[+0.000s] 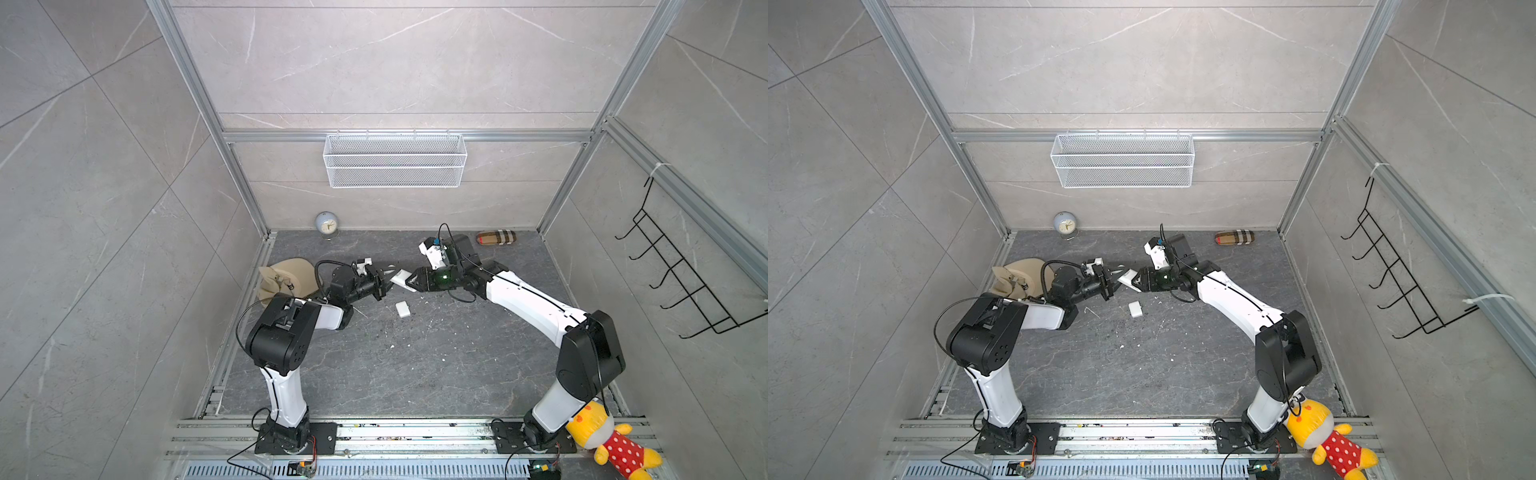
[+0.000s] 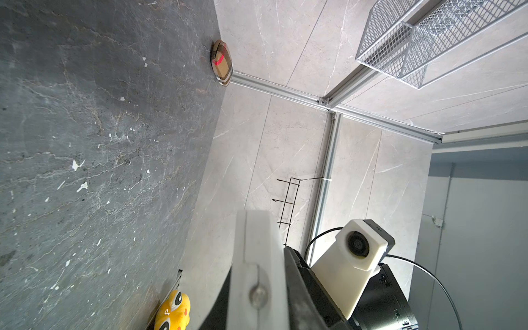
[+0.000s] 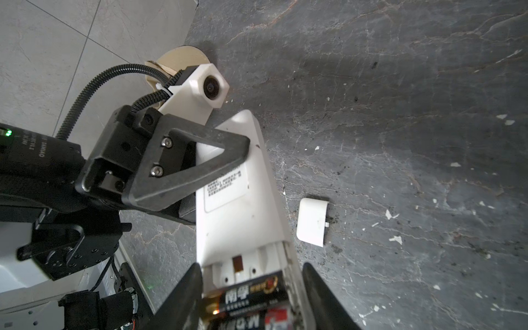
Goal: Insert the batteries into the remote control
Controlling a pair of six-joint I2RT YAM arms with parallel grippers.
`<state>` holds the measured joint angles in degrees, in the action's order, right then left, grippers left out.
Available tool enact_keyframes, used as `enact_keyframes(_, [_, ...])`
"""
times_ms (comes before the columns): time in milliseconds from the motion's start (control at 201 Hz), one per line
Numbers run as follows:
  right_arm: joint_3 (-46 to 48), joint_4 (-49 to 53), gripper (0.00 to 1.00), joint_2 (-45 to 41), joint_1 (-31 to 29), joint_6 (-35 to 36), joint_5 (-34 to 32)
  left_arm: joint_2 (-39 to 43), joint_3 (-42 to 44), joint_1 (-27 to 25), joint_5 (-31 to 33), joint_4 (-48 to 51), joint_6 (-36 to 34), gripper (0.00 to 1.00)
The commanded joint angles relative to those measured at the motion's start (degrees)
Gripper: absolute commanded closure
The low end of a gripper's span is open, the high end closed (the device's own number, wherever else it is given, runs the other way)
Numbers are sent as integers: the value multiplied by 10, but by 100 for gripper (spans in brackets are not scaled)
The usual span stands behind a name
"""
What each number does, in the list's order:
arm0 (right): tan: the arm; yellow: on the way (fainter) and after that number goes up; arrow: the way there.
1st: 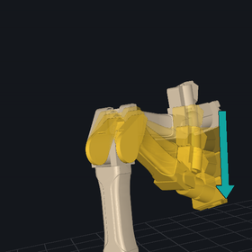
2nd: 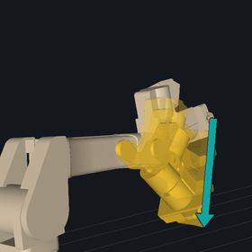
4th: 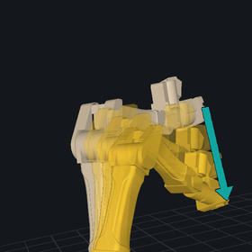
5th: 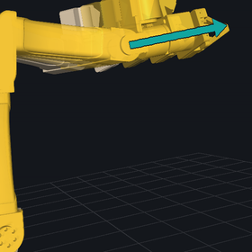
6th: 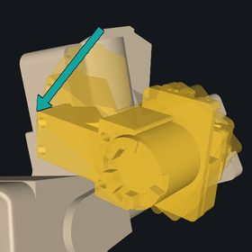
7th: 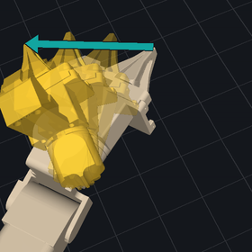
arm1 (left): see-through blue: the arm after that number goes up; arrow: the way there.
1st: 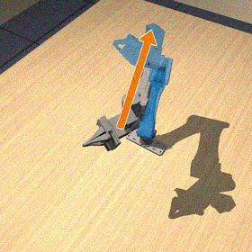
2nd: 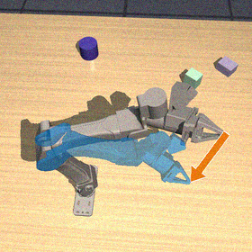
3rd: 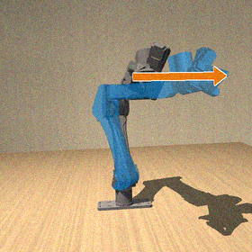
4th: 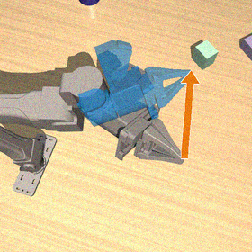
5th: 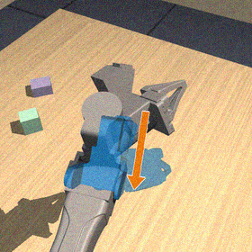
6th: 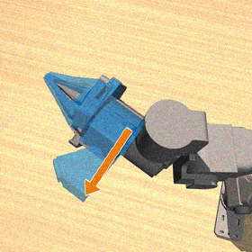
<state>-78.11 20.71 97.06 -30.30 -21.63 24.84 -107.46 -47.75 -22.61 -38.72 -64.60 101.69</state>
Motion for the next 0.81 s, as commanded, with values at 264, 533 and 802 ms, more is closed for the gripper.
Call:
enact_keyframes(264, [-10,-18,63,-2,-7,-13,25,15,-24,-2,-1,-28,0,100])
enact_keyframes(533, [-4,-7,16,-29,-6,-70,-14,16,-27,-2,6,-41,4,100])
enact_keyframes(802, [46,-68,14,-66,17,-243,-12,21,-25,-2,32,-54,6,100])
